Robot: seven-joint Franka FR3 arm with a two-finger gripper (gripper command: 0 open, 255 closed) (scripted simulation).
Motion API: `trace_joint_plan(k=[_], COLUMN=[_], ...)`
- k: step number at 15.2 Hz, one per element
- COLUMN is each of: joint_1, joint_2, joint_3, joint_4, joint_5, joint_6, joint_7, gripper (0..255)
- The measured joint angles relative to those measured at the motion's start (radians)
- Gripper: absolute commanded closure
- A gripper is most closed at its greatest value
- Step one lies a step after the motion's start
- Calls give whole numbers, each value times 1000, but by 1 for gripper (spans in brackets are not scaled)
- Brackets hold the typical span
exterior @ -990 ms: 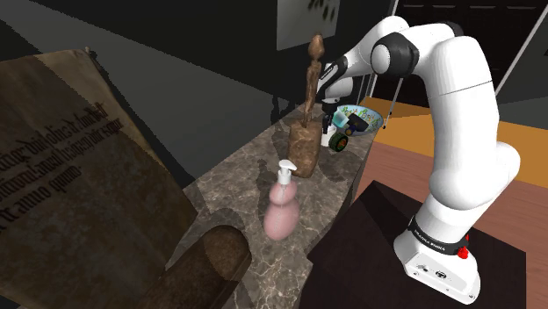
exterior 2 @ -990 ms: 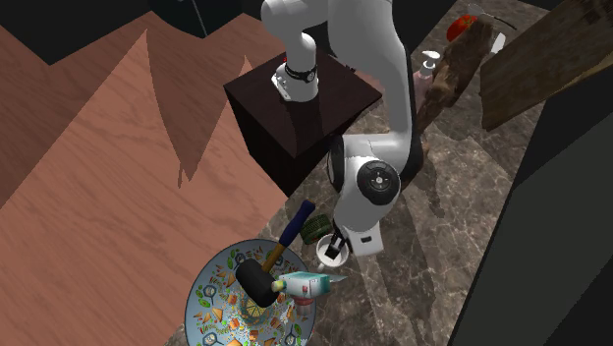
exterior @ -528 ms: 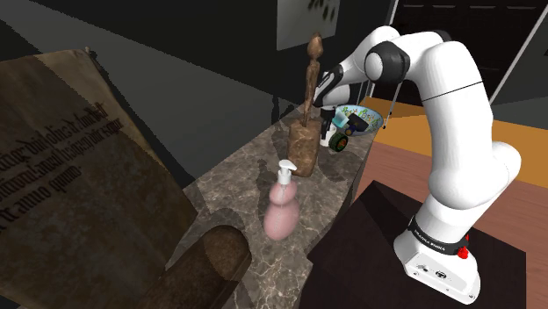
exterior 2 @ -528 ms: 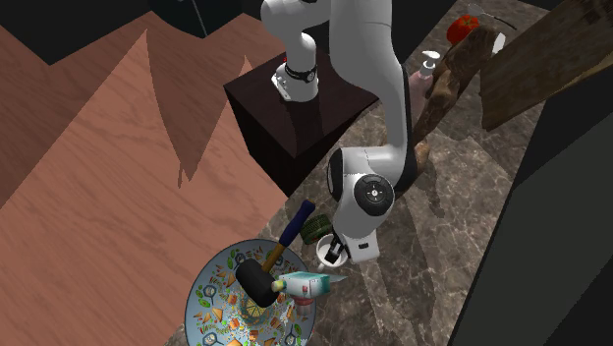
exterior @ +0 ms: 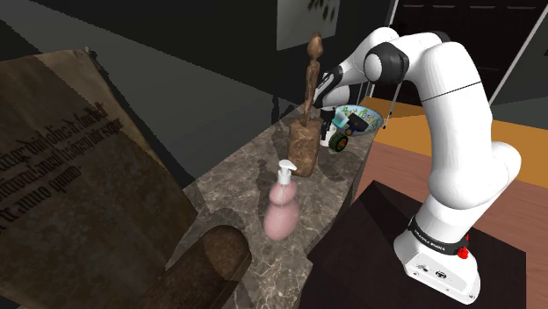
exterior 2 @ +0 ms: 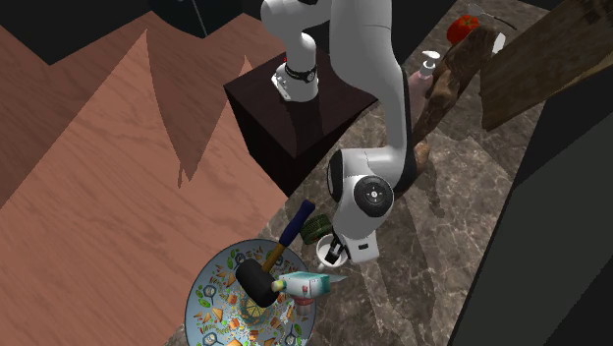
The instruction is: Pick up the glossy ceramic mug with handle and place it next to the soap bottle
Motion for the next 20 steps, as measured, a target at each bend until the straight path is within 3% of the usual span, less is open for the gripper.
trace_joint_plan(k=[11, 20], joint_1=[1, 14], joint_2=[-4, -76], joint_3=[-1, -20], joint_4=[0, 8], joint_5=[-1, -24], joint_6=[-4, -83], joint_7=[0, 11], gripper=[255, 255])
